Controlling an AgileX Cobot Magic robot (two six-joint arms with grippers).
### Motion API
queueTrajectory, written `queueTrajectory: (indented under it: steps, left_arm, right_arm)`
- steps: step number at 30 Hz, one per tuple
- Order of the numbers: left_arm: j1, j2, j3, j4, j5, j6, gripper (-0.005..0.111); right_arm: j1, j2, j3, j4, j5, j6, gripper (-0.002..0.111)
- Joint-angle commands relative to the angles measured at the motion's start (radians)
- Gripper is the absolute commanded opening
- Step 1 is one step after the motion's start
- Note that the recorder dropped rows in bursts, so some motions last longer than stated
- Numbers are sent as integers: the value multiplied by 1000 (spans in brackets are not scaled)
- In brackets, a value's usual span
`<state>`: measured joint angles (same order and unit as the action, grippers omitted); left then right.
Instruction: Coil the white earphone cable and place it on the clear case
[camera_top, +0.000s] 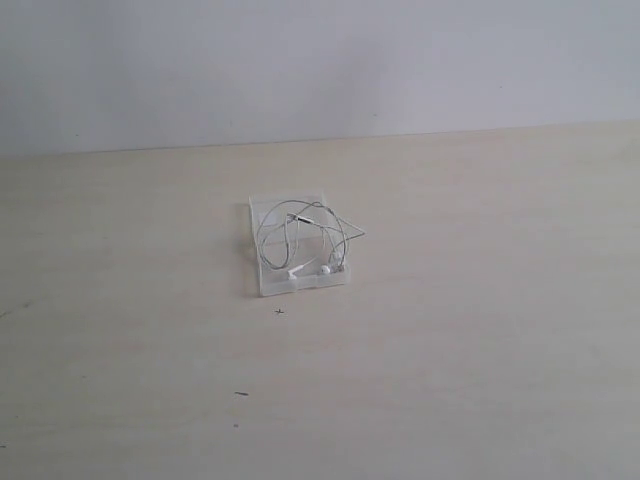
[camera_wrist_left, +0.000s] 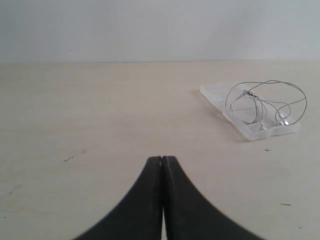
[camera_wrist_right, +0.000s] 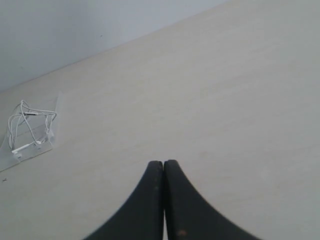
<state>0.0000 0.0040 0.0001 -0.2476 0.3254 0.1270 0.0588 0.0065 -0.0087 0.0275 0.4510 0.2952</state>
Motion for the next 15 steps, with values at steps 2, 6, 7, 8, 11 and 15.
queueTrajectory:
  steps: [2,6,7,8,11,15]
  left_arm:
    - [2,-4,0,1,-1,-6,0]
    - [11,-4,0,1,-1,-6,0]
    - [22,-4,0,1,-1,-6,0]
    - [34,-4,0,1,-1,-6,0]
    - [71,-4,0,1,-1,-6,0]
    - [81,-4,0,1,-1,-6,0]
  right_arm:
    - [-5,-6,5,-1,-5,-7,0]
    - [-5,-6,5,-1,-5,-7,0]
    - [-5,-6,5,-1,-5,-7,0]
    - [-5,-6,5,-1,-5,-7,0]
    - [-5,-6,5,-1,-5,-7,0]
    - [-5,-6,5,-1,-5,-7,0]
